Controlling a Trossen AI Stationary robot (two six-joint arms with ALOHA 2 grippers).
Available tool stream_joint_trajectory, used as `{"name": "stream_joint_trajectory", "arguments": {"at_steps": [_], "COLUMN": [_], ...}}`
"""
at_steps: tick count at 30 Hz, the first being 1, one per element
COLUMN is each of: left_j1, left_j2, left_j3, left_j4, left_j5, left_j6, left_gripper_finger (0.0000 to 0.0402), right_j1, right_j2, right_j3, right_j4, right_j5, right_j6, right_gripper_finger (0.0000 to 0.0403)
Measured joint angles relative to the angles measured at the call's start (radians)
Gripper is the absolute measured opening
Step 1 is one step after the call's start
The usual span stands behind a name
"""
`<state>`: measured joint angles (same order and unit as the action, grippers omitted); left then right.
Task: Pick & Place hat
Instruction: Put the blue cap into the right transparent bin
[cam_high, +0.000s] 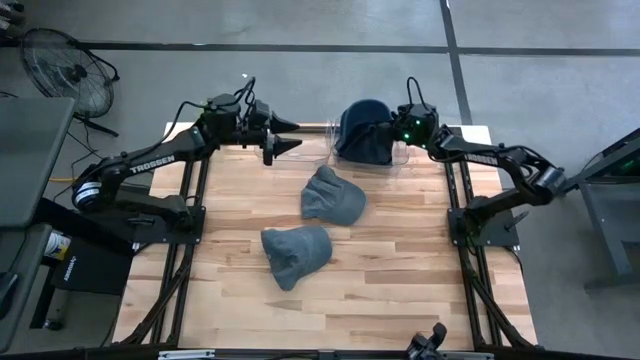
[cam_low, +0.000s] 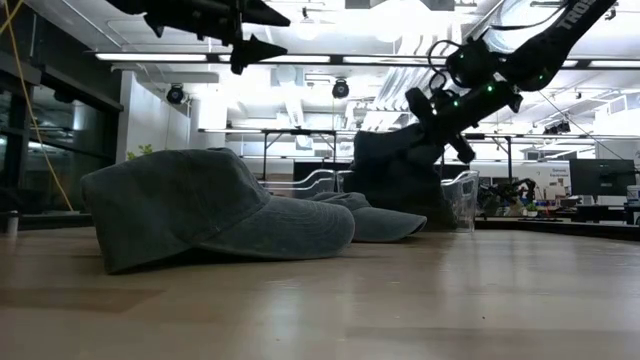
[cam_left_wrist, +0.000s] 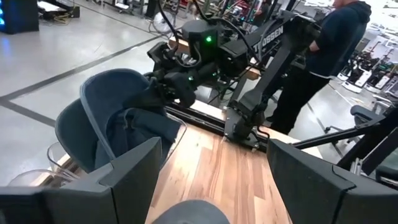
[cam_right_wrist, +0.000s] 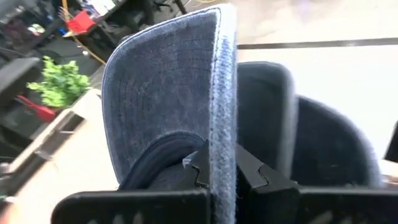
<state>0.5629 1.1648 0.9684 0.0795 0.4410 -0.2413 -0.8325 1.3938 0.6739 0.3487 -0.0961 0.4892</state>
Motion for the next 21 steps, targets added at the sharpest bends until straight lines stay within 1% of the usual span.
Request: {"name": "stream_joint_trajectory", "arguments": {"at_steps": [3, 9, 14, 21], "left_j1": [0.000, 0.000, 0.000, 0.000], "left_j2": [0.000, 0.000, 0.000, 0.000], "left_j3": [0.000, 0.000, 0.000, 0.000], "left_j4": [-0.001, -0.002, -0.003, -0.003], "left_j5": [0.007, 0.024, 0.025, 0.044], "left_j6": [0.000, -0.017, -0.023, -0.027], "left_gripper_finger": [0.0289, 0.0289, 0.0289, 0.0289], "right_j1": [-0.011, -0.018, 0.009, 0.053], "right_j2": [0.001, 0.001, 0.001, 0.041], "right_j3": [0.000, 0.000, 0.000, 0.000], "right_j4": [0.001, -0.021, -0.043, -0.038], "right_j5": [0.019, 0.014, 0.056, 0.085], "right_j6": [-0.034, -0.091, -0.124, -0.105], "right_gripper_finger": [0.0005, 0.0005, 0.0005, 0.0005]}}
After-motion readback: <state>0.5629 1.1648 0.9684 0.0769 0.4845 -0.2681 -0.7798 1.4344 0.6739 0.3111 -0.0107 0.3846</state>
